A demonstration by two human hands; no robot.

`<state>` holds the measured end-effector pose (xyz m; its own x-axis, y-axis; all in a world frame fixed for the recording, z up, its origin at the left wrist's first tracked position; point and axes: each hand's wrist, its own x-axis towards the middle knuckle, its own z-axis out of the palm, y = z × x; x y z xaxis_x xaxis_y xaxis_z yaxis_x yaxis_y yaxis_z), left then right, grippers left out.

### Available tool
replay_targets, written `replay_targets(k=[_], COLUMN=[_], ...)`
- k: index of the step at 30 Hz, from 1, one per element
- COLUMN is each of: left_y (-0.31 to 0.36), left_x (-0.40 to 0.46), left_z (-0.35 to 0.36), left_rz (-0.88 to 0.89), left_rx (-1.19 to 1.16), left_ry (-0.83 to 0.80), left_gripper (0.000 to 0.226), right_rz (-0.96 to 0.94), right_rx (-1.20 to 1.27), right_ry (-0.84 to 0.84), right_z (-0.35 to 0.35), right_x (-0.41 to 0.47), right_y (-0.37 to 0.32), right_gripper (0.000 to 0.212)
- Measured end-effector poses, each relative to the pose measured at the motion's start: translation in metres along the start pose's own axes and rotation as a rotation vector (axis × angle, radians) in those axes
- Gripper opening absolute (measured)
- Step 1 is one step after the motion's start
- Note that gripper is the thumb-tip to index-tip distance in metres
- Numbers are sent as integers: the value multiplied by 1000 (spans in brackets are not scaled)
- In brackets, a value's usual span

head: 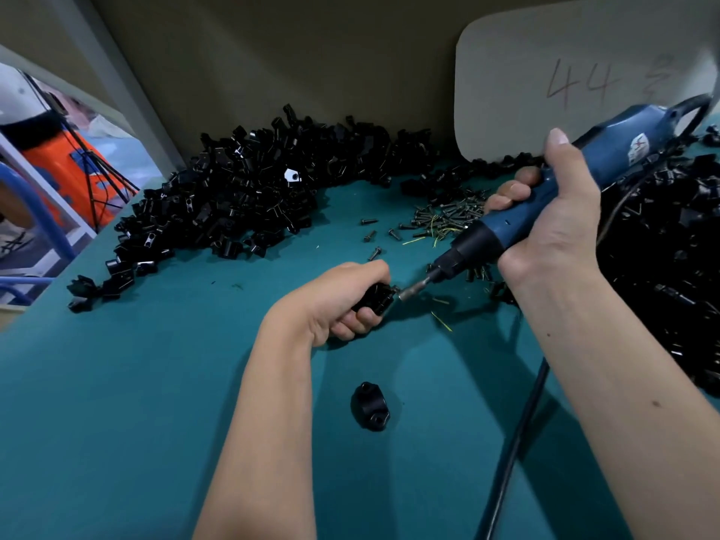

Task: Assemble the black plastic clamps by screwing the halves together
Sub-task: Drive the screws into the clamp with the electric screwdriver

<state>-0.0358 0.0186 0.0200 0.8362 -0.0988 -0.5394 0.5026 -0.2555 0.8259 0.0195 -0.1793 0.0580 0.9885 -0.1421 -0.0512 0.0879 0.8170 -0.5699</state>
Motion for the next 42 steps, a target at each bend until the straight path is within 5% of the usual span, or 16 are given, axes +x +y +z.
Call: replay_targets(k=[21, 42], left_y=[2, -1], left_x=[-2, -2], left_z=[1, -1], left_rz=[30, 17], left_rx=[244, 82], left_ry=[-12, -46], left_gripper=[15, 12], right_rz=[-8, -42], right_rx=[-1, -29], right_ry=[-20, -98], right_z=[-1, 7], right_x=[-1, -8], right_y=[2, 6], right_gripper=[22, 22])
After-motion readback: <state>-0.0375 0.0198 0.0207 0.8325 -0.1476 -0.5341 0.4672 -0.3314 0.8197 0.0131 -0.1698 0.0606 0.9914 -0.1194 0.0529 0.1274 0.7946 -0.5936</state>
